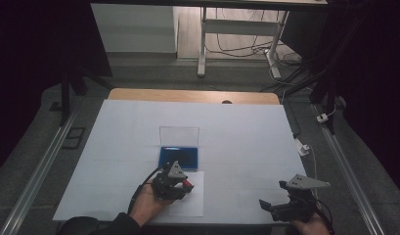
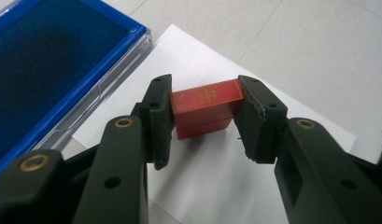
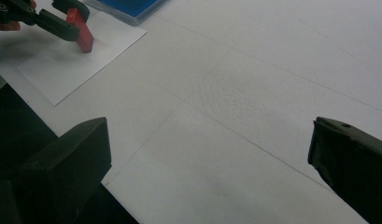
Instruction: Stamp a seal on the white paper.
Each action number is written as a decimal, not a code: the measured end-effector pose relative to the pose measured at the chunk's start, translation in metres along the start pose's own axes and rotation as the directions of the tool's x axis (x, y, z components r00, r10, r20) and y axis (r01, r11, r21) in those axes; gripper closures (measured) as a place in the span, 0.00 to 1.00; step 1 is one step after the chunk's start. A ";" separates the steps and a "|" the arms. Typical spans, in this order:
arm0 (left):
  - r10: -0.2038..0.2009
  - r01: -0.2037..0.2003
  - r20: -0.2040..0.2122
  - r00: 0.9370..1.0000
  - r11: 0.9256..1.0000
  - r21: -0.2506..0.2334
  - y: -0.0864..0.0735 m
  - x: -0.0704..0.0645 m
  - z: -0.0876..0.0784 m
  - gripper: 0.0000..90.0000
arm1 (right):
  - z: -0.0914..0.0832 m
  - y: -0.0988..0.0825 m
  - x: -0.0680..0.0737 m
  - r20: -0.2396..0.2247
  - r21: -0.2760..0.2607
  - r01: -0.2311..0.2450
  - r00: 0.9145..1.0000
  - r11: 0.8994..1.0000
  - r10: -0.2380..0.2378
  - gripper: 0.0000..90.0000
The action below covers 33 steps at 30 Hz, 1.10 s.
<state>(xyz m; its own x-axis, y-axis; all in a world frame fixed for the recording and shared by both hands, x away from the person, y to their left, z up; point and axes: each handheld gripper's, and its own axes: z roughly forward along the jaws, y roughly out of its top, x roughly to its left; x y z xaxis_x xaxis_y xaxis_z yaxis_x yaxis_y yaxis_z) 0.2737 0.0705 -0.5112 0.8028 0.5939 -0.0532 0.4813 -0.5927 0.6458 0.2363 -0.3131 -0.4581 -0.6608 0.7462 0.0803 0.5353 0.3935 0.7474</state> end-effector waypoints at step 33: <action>-0.003 0.004 0.028 1.000 1.000 -0.024 0.012 0.006 -0.016 0.64 | 0.000 0.000 0.000 0.001 0.000 0.004 1.000 1.000 -0.004 0.00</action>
<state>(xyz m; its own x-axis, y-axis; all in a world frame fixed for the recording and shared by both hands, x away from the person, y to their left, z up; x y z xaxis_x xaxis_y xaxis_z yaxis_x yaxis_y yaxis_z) 0.2781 0.0760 -0.4916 0.8106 0.5806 -0.0764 0.4759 -0.5772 0.6636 0.2359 -0.3128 -0.4581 -0.6629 0.7448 0.0766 0.5325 0.3970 0.7476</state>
